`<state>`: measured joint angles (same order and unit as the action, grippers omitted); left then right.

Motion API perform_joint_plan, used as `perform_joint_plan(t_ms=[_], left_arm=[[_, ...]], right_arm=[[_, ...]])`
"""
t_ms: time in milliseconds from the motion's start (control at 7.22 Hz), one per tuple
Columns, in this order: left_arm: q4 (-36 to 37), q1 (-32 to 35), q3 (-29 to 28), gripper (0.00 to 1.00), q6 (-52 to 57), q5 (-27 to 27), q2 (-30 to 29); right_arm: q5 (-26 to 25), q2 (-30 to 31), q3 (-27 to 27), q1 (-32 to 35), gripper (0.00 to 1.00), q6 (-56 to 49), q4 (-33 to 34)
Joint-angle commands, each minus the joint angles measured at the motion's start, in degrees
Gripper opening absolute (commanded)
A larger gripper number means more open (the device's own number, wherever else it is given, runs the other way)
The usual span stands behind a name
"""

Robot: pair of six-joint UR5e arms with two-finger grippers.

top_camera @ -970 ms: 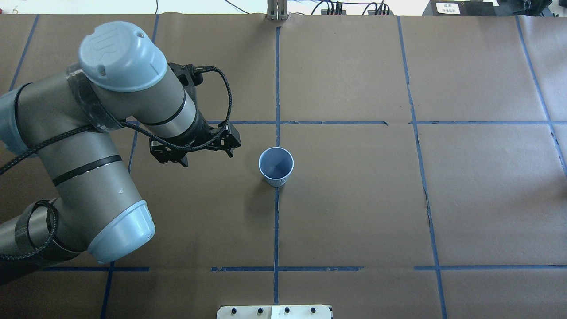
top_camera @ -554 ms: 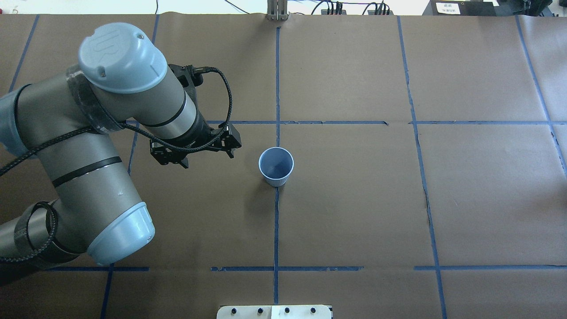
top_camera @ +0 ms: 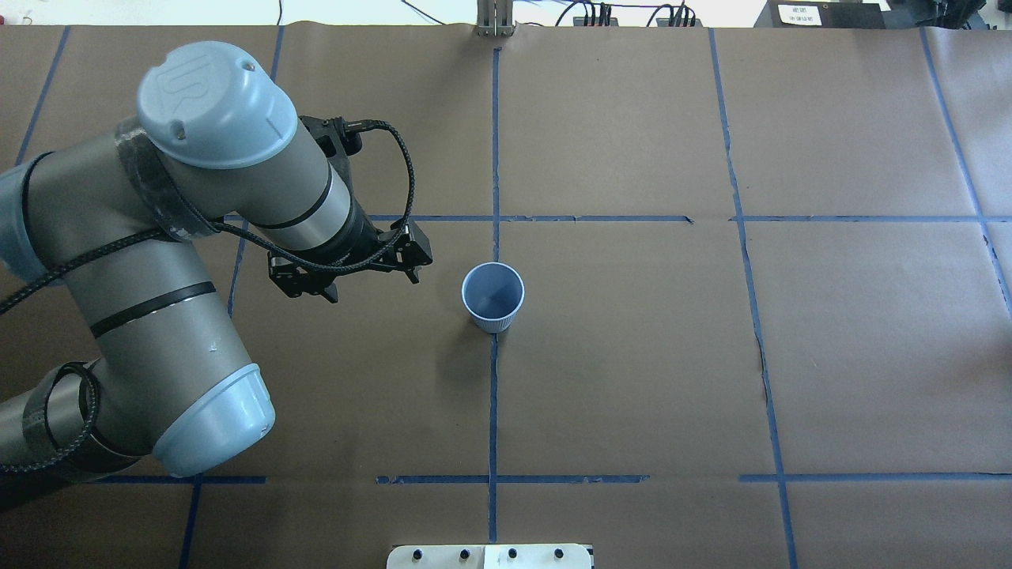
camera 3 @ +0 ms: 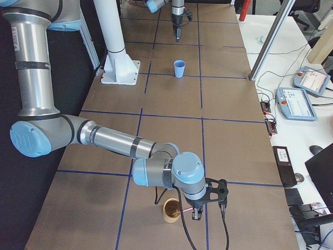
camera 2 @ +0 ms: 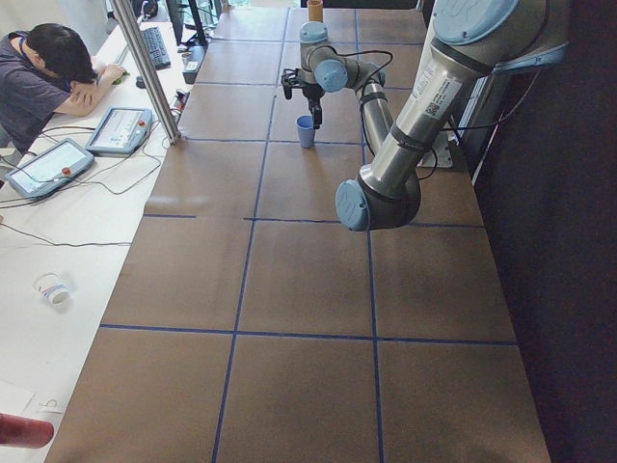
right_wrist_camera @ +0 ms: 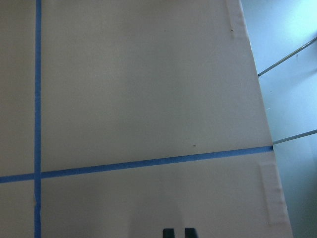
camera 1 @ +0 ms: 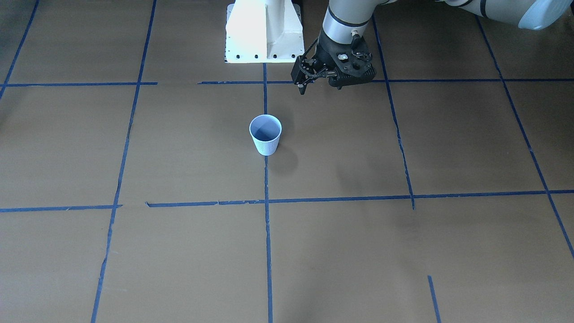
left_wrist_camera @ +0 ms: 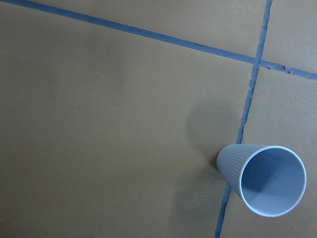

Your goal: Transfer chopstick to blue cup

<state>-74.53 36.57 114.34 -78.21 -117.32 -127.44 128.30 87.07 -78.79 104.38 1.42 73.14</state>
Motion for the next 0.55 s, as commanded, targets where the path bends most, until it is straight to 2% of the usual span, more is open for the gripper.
perform_joint_plan(t_ms=[0,139,416], left_arm=[[0.0,0.0,-0.08,1.0,-0.1,-0.01,0.0],[0.0,0.0,0.01,1.0,-0.01,-0.01,0.0],[-0.09,0.0,0.01,1.0,-0.01,-0.01,-0.09]], right_arm=[[-0.07,-0.58,-1.27,1.09,0.04,0.51,0.51],[0.02,-1.72,-1.54,2.75,0.03,0.6,1.3],[0.11,-0.34,-10.8,8.02,0.03,0.16,6.11]])
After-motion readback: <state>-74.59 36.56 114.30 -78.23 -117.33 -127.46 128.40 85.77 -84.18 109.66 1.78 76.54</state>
